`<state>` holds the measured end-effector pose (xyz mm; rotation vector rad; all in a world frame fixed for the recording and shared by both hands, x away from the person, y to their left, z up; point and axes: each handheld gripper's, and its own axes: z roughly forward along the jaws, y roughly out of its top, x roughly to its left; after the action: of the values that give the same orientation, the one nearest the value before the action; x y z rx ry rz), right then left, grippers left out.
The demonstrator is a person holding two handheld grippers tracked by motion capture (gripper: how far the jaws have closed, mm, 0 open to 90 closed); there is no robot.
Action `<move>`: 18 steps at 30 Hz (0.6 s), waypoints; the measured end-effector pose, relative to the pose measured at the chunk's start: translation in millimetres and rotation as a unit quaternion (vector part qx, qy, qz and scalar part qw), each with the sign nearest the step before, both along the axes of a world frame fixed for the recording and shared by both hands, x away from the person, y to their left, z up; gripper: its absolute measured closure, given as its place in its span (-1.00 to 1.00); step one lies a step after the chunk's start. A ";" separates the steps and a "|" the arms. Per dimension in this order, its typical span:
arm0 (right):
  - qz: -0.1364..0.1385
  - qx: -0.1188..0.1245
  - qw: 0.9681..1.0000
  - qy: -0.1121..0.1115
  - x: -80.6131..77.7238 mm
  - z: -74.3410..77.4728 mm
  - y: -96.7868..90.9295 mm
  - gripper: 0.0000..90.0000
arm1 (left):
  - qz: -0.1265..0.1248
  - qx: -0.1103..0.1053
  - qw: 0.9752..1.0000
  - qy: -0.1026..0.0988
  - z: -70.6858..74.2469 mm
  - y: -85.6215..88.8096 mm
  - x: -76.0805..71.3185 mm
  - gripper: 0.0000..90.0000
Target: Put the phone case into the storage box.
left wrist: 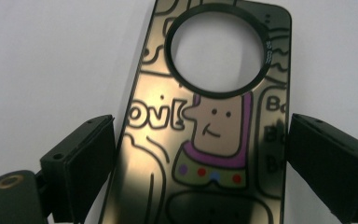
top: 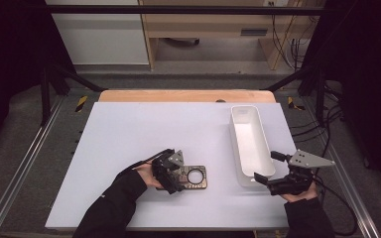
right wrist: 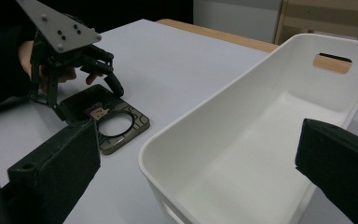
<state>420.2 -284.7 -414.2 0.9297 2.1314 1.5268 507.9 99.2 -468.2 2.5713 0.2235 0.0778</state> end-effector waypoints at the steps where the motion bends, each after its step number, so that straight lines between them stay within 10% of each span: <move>1: 0.000 0.000 1.000 0.000 -0.1 0.0 0.1 -0.99 | -0.007 0.013 1.000 0.000 -2.7 -6.0 1.2 -0.85; 18: 0.003 0.002 1.000 -0.002 -0.4 0.8 0.1 -0.99 | -0.004 0.041 0.999 0.007 1.6 -12.3 3.5 -0.74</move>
<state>419.8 -284.6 -413.4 0.9220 2.1307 1.5341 511.4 86.9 -466.6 2.6540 0.2204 0.0676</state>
